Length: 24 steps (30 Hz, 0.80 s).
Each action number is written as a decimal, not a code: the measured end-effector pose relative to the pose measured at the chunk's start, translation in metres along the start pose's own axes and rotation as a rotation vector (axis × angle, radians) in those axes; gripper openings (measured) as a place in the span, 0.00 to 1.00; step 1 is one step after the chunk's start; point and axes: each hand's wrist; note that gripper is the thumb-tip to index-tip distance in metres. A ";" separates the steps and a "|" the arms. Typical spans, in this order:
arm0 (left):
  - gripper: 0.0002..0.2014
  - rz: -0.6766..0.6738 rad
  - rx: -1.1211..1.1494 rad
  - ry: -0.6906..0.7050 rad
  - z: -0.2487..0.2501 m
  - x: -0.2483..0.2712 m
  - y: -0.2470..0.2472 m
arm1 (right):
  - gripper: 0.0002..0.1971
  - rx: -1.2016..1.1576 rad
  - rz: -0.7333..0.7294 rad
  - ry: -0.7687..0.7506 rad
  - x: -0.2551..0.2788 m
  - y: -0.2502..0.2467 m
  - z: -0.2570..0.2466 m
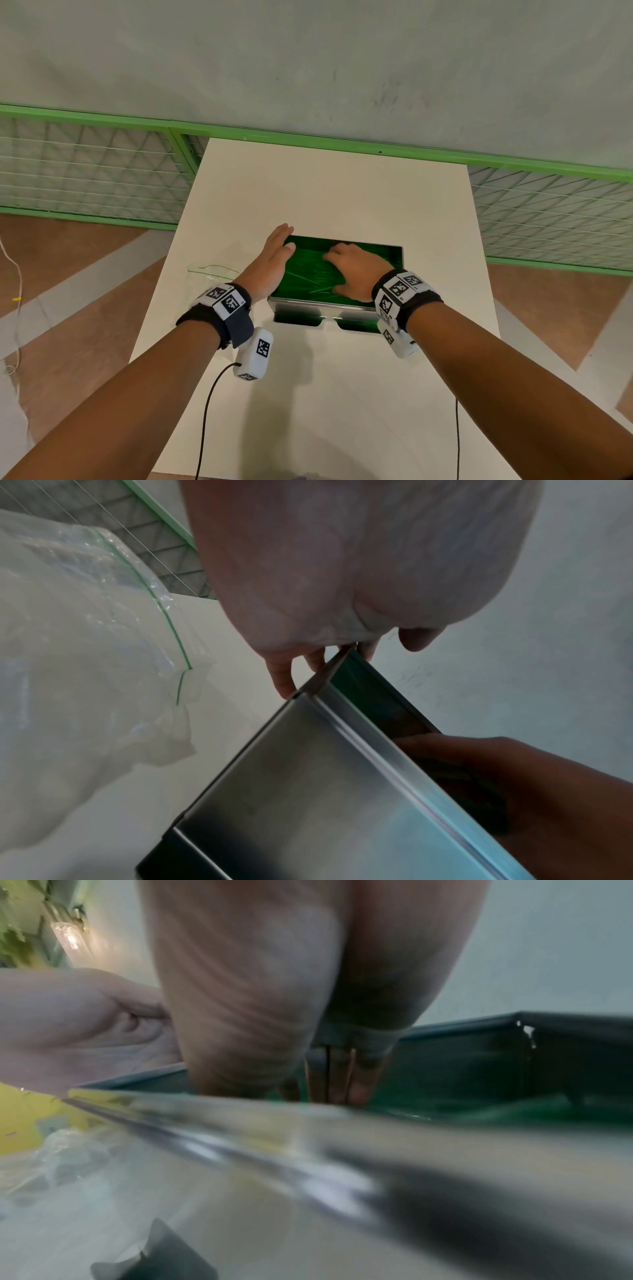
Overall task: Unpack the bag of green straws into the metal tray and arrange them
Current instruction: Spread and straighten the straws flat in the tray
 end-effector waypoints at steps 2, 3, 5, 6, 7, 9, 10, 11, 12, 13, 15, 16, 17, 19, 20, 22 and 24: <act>0.25 -0.002 -0.016 0.004 0.000 0.000 0.000 | 0.40 0.010 -0.080 0.033 0.001 0.006 -0.002; 0.25 -0.003 -0.021 0.005 0.000 0.001 0.000 | 0.40 -0.008 -0.117 0.048 0.001 0.009 -0.002; 0.25 -0.005 -0.022 0.005 0.001 0.002 0.001 | 0.33 -0.020 -0.159 0.041 0.001 0.010 -0.005; 0.25 -0.007 -0.023 0.006 0.001 0.002 0.001 | 0.30 -0.022 -0.173 0.030 0.001 0.009 -0.006; 0.25 -0.009 -0.024 0.007 0.001 0.002 0.001 | 0.29 -0.029 -0.180 0.011 0.001 0.009 -0.007; 0.25 -0.006 -0.029 0.007 0.001 0.002 0.000 | 0.31 -0.074 -0.194 -0.013 0.001 0.007 -0.007; 0.25 -0.005 -0.029 0.007 0.001 0.002 0.000 | 0.31 -0.092 -0.190 -0.013 0.001 0.006 -0.007; 0.25 -0.005 -0.026 0.007 0.001 0.001 0.000 | 0.31 -0.103 -0.179 -0.008 0.000 0.007 -0.006; 0.25 -0.007 -0.022 0.008 0.001 0.001 0.000 | 0.30 -0.113 -0.172 -0.001 -0.001 0.007 -0.006; 0.25 -0.009 -0.020 0.009 0.001 0.002 0.000 | 0.30 -0.120 -0.166 0.007 -0.001 0.007 -0.005; 0.24 -0.005 -0.034 0.023 0.000 0.002 -0.001 | 0.30 -0.124 -0.148 0.037 -0.001 0.006 -0.002; 0.24 0.001 -0.058 0.038 -0.001 0.002 -0.001 | 0.31 -0.120 -0.134 0.048 -0.001 0.005 0.000; 0.24 0.007 -0.092 0.059 -0.002 0.001 -0.001 | 0.33 -0.113 -0.116 0.050 0.000 0.003 0.002; 0.25 0.015 -0.155 0.103 -0.006 0.000 -0.001 | 0.33 -0.094 -0.074 0.034 0.001 -0.002 0.007; 0.25 0.022 -0.173 0.120 -0.007 0.000 0.000 | 0.32 -0.083 -0.058 0.022 0.002 -0.005 0.009; 0.26 0.038 -0.186 0.143 -0.010 -0.002 0.001 | 0.28 -0.052 -0.042 0.009 0.005 -0.010 0.011; 0.25 0.049 -0.187 0.146 -0.010 -0.003 0.002 | 0.24 -0.019 -0.070 0.019 0.008 -0.011 0.013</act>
Point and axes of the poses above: each hand's wrist, its own x-axis away from the middle knuckle, its own y-axis out of the palm, z = x × y, and after that the axes turned 14 degrees about x, right-handed
